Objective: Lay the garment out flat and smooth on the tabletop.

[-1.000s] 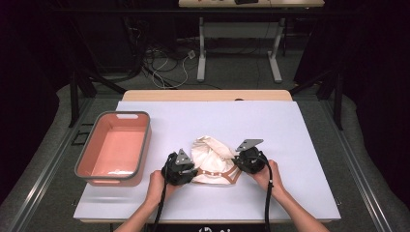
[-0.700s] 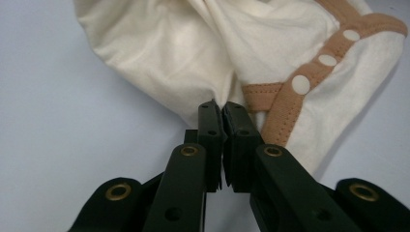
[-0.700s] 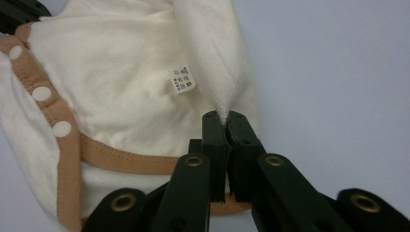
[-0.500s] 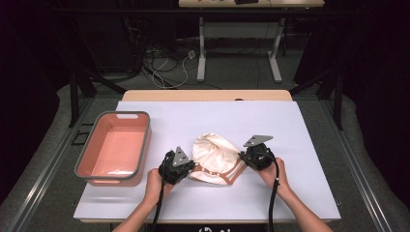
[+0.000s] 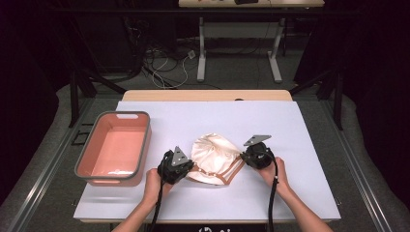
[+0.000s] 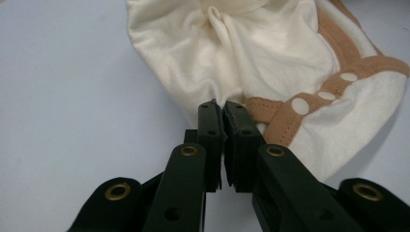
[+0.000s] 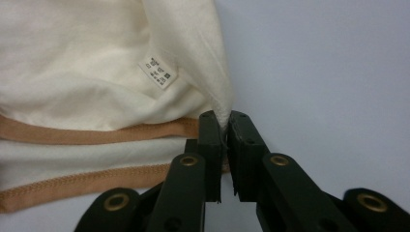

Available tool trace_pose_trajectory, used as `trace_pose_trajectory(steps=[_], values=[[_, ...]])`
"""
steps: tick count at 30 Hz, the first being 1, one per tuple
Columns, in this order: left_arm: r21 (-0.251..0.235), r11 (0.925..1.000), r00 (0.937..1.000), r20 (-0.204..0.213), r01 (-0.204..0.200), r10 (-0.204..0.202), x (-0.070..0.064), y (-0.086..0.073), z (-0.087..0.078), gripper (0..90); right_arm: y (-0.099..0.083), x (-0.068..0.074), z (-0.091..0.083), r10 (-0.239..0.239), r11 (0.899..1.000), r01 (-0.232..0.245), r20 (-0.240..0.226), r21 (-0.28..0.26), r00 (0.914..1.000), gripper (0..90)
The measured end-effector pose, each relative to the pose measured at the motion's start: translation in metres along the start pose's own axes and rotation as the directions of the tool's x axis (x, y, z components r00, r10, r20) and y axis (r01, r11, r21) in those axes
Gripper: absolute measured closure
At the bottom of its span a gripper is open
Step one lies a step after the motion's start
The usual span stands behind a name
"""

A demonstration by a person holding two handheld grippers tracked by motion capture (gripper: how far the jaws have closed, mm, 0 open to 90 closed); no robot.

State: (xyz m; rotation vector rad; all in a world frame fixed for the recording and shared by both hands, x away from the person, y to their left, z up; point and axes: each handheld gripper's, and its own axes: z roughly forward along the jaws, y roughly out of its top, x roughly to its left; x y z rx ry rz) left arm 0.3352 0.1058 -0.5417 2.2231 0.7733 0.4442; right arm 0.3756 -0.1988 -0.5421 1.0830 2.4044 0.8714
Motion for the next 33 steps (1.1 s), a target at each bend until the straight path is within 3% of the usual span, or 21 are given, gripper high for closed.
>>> trace_pose_trajectory(steps=[5,6,9,12,14,25,29,30,32,33], values=[[0.018,0.9998,0.9999,0.011,0.006,-0.006,0.001,-0.002,0.003,80.5,0.000,0.002,-0.003,-0.003,1.000,0.003,-0.006,-0.012,1.0000,69.1],[0.017,0.9998,0.9999,0.006,0.011,-0.011,0.002,-0.002,0.002,73.3,0.001,0.003,-0.007,-0.005,1.000,0.005,-0.015,-0.021,0.9999,57.9],[0.024,0.9995,0.9998,-0.003,0.021,-0.021,0.003,-0.003,0.003,70.3,0.001,0.005,-0.010,-0.010,1.000,0.009,-0.013,-0.022,0.9999,50.9],[0.029,0.9987,0.9990,-0.019,0.041,-0.040,0.004,-0.003,0.003,58.6,0.004,0.014,-0.016,-0.029,0.999,0.028,-0.023,-0.040,0.9993,40.8],[0.034,0.9981,0.9985,-0.023,0.051,-0.050,0.005,-0.003,0.004,56.7,0.005,0.020,-0.018,-0.049,0.998,0.047,-0.039,-0.051,0.9980,37.9],[0.043,0.9942,0.9951,0.001,0.099,-0.099,0.011,-0.006,0.007,53.3,0.010,0.050,-0.023,-0.129,0.990,0.121,-0.107,-0.072,0.9859,35.8],[0.054,0.9937,0.9950,0.017,0.098,-0.099,0.011,-0.008,0.011,56.4,0.011,0.071,-0.020,-0.187,0.981,0.179,-0.142,-0.068,0.9720,38.0],[0.054,0.9937,0.9950,0.017,0.098,-0.099,0.011,-0.008,0.011,56.8,0.011,0.071,-0.020,-0.187,0.981,0.179,-0.142,-0.068,0.9720,38.0],[0.061,0.9932,0.9946,0.027,0.099,-0.101,0.010,-0.008,0.013,58.3,0.011,0.084,-0.016,-0.221,0.975,0.214,-0.164,-0.061,0.9612,39.3],[0.061,0.9932,0.9946,0.027,0.099,-0.101,0.010,-0.008,0.013,58.8,0.011,0.084,-0.016,-0.221,0.975,0.214,-0.164,-0.061,0.9612,39.3]])
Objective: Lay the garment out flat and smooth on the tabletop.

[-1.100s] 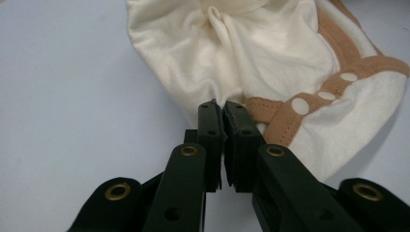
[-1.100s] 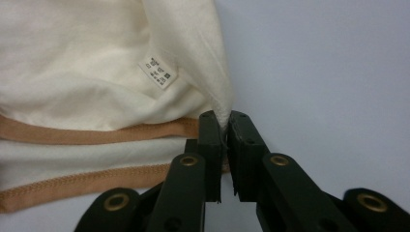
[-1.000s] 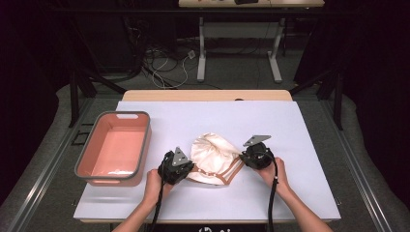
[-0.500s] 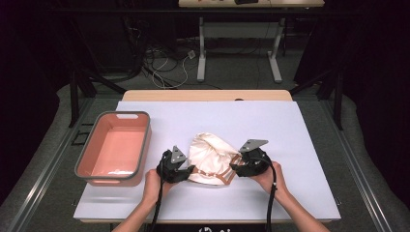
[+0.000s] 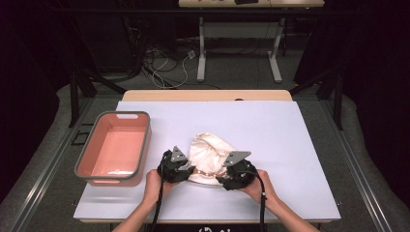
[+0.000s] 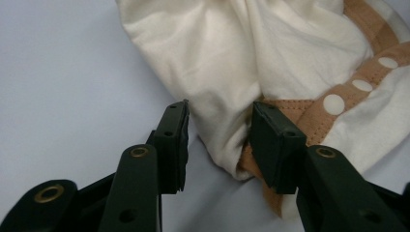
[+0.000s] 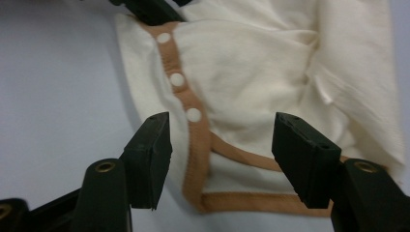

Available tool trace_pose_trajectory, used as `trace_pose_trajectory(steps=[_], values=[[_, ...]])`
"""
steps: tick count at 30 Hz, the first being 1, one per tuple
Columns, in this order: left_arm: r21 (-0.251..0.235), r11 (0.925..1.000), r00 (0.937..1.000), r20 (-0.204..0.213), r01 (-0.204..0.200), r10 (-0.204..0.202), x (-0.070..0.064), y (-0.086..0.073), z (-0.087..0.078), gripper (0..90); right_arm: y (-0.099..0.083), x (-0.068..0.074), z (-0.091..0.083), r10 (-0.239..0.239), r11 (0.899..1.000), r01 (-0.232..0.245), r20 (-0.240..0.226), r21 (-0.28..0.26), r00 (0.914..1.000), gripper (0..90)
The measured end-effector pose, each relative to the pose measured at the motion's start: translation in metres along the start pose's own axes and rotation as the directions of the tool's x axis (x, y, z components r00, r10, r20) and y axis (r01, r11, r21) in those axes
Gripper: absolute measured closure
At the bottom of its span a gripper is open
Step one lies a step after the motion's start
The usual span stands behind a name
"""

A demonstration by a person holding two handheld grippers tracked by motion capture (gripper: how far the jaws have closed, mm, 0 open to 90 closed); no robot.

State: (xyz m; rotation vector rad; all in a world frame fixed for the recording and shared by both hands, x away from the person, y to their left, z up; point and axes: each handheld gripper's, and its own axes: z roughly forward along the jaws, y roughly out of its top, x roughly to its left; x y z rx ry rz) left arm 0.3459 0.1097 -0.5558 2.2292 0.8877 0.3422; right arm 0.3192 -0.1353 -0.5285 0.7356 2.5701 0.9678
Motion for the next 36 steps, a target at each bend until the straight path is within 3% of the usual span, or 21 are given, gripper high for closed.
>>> trace_pose_trajectory(steps=[5,7,10,15,20,22,27,36], values=[[-0.005,1.0000,0.9998,0.020,0.000,0.001,-0.001,-0.001,0.002,63.5,0.004,0.012,0.017,-0.037,0.998,0.039,-0.032,0.044,0.9988,41.6],[-0.010,0.9999,0.9993,0.036,-0.007,0.007,-0.001,-0.001,0.002,72.4,0.003,0.014,0.027,-0.039,0.996,0.042,-0.039,0.076,0.9985,51.9],[-0.016,0.9997,0.9989,0.044,-0.017,0.017,-0.002,-0.002,0.002,79.5,0.002,0.013,0.028,-0.036,0.996,0.039,-0.047,0.075,0.9982,65.2],[-0.028,0.9996,0.9992,0.038,-0.010,0.011,-0.002,-0.002,0.001,82.5,0.000,0.011,0.023,-0.030,0.997,0.033,-0.045,0.065,0.9985,75.9],[-0.069,0.9976,0.9999,0.006,-0.009,0.009,-0.002,0.001,-0.008,82.7,-0.002,0.008,0.017,-0.040,0.997,0.043,-0.047,0.062,0.9981,78.0],[-0.090,0.9956,0.9993,-0.029,-0.027,0.025,-0.002,0.003,-0.014,82.8,-0.004,0.006,0.013,-0.041,0.997,0.044,-0.045,0.058,0.9981,78.1],[-0.100,0.9945,0.9979,-0.059,-0.032,0.026,-0.003,0.004,-0.017,82.6,-0.006,0.002,0.006,-0.039,0.998,0.042,-0.046,0.052,0.9982,78.1],[-0.101,0.9949,0.9880,-0.155,-0.011,-0.004,0.004,0.003,-0.020,82.5,-0.010,0.003,-0.001,-0.076,0.992,0.082,-0.065,0.098,0.9950,79.8]])
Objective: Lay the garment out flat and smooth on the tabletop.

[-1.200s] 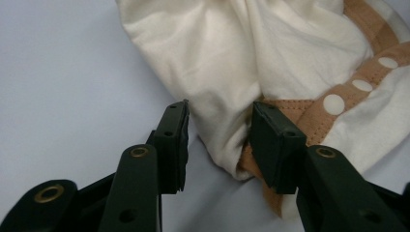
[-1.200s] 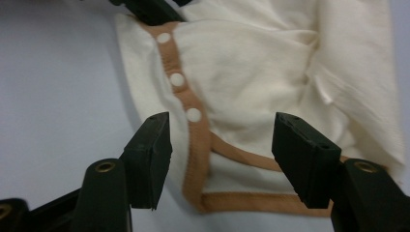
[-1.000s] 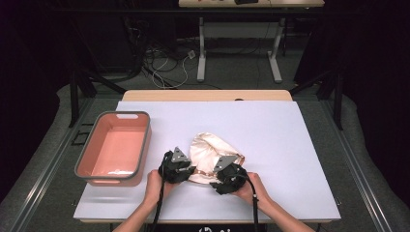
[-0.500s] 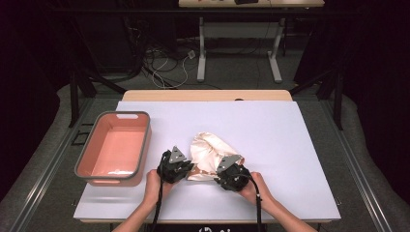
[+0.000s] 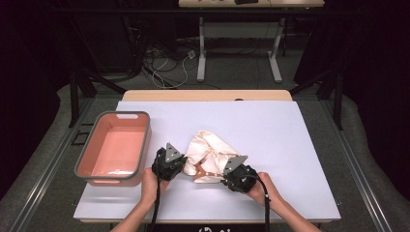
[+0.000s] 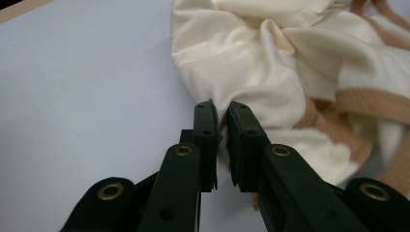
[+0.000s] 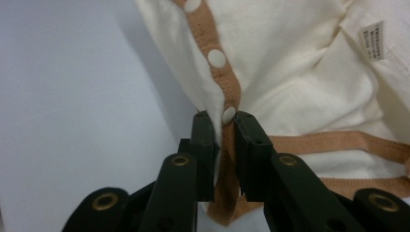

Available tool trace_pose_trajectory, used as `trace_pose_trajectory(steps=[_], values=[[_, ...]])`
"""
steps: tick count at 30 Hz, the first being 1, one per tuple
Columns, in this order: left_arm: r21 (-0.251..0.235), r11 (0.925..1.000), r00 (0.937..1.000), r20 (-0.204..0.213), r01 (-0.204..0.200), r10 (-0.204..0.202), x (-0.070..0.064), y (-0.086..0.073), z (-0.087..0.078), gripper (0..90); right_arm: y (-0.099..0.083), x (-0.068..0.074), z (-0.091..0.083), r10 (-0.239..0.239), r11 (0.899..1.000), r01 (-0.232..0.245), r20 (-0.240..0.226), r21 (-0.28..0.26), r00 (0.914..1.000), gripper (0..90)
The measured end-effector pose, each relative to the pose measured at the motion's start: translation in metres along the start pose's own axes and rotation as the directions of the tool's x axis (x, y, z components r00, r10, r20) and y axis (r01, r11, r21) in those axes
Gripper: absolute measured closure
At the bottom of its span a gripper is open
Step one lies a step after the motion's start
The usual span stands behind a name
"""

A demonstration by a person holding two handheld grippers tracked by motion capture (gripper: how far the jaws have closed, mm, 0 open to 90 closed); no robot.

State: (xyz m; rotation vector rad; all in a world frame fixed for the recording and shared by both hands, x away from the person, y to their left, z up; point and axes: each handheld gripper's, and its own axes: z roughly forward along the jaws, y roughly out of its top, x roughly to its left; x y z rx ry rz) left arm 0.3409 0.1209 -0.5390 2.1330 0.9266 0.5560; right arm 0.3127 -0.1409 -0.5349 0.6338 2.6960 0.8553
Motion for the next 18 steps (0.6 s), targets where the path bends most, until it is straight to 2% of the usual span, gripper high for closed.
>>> trace_pose_trajectory(steps=[1,4,8,11,12,14,18], values=[[0.006,1.0000,1.0000,-0.008,0.000,0.000,0.001,0.000,0.000,82.3,-0.001,0.000,0.000,-0.005,1.000,0.005,0.000,0.008,1.0000,79.6],[0.028,0.9994,0.9996,0.019,0.020,-0.021,0.004,-0.003,0.004,81.0,-0.003,-0.001,0.002,0.002,1.000,-0.002,-0.001,0.023,1.0000,78.4],[0.035,0.9993,0.9995,0.027,0.017,-0.018,0.003,-0.002,0.004,78.4,-0.004,-0.002,0.005,0.006,0.999,-0.006,-0.003,0.032,1.0000,75.8],[0.036,0.9993,0.9992,0.039,0.010,-0.011,0.001,-0.001,0.003,71.3,-0.004,-0.003,0.004,0.012,0.999,-0.012,-0.013,0.031,0.9998,65.3],[0.037,0.9993,0.9991,0.042,0.006,-0.008,0.000,-0.001,0.002,71.3,-0.004,-0.003,0.004,0.012,0.999,-0.012,-0.013,0.031,0.9998,65.3],[0.039,0.9992,0.9986,0.052,0.004,-0.006,-0.003,0.000,0.002,64.1,-0.003,-0.004,0.003,0.020,0.999,-0.019,-0.016,0.029,0.9997,57.3],[0.058,0.9980,0.9974,0.069,-0.024,0.019,-0.009,0.002,0.002,55.1,-0.003,-0.005,0.001,0.029,0.999,-0.029,-0.016,0.020,0.9994,46.5]])
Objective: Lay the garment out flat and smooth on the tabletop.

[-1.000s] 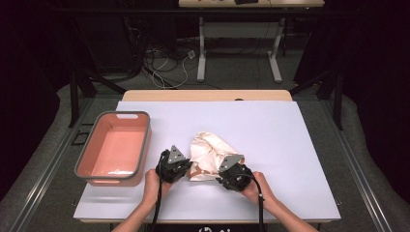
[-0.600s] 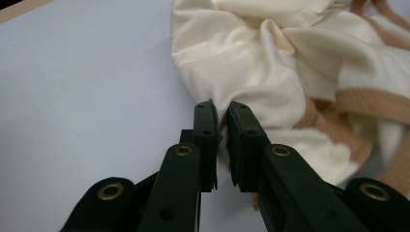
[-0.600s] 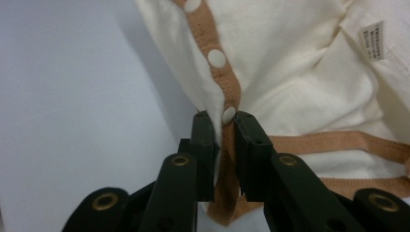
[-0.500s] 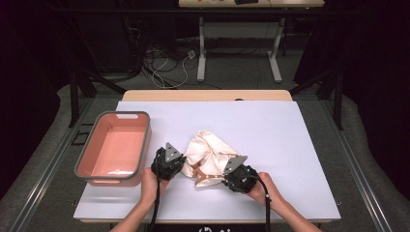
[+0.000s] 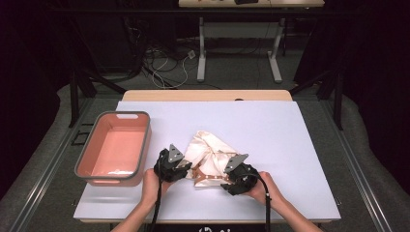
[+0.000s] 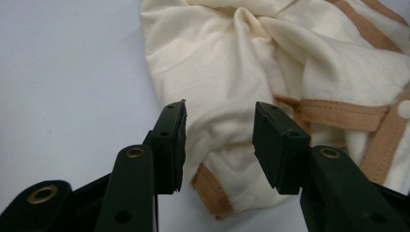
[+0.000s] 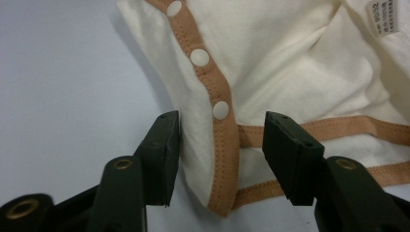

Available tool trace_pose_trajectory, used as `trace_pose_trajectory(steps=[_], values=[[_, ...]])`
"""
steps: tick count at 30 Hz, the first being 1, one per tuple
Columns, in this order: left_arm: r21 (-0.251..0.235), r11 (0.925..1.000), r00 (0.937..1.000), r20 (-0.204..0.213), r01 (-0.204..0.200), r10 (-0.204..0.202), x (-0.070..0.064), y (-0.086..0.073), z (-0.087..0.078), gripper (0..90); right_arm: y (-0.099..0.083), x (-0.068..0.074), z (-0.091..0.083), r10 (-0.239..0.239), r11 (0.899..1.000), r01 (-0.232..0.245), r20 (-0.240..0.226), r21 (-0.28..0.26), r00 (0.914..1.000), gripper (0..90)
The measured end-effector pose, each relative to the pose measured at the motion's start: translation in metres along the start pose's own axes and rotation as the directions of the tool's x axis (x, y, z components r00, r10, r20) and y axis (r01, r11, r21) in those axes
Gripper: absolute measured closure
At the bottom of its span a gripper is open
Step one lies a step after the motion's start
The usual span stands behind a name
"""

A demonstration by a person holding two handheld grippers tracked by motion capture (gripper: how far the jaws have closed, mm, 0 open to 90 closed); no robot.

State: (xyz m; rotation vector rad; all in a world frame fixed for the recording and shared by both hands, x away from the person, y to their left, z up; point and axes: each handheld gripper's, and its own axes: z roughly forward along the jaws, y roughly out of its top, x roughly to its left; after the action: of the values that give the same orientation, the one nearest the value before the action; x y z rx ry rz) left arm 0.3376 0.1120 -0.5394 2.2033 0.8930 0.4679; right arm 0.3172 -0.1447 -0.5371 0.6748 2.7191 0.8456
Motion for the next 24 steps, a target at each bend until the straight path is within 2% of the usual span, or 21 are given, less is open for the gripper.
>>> trace_pose_trajectory(steps=[1,8,14,16,19,21,22,24], values=[[0.012,0.9999,1.0000,0.005,-0.008,0.008,-0.002,0.001,0.001,49.7,0.000,-0.001,0.000,0.000,1.000,0.000,-0.004,-0.007,1.0000,43.4],[0.052,0.9985,0.9994,0.032,-0.018,0.016,-0.005,0.000,0.001,42.6,-0.001,-0.001,0.001,0.007,1.000,-0.007,0.001,-0.004,1.0000,43.6],[0.081,0.9965,0.9981,0.060,-0.021,0.016,-0.005,-0.002,0.006,43.0,-0.001,0.001,0.003,-0.004,1.000,0.004,0.001,-0.002,1.0000,53.1],[0.077,0.9968,0.9976,0.067,-0.020,0.015,-0.006,-0.002,0.007,46.2,-0.001,0.002,0.004,-0.008,1.000,0.008,-0.004,0.000,1.0000,58.7],[0.072,0.9971,0.9976,0.066,-0.026,0.022,-0.006,-0.003,0.008,57.9,-0.002,0.004,0.005,-0.012,1.000,0.012,-0.003,0.000,0.9999,67.6],[0.086,0.9955,0.9973,0.065,-0.039,0.033,-0.005,-0.006,0.012,61.1,-0.002,0.004,0.005,-0.013,1.000,0.013,-0.002,0.001,0.9999,69.6],[0.068,0.9976,0.9956,0.093,-0.015,0.009,-0.003,-0.008,0.012,65.8,-0.002,0.004,0.006,-0.014,1.000,0.014,-0.001,0.001,0.9999,72.6],[0.068,0.9974,0.9948,0.101,-0.022,0.015,-0.003,-0.008,0.012,71.4,-0.002,0.004,0.006,-0.018,1.000,0.018,0.001,0.003,0.9998,74.7]])
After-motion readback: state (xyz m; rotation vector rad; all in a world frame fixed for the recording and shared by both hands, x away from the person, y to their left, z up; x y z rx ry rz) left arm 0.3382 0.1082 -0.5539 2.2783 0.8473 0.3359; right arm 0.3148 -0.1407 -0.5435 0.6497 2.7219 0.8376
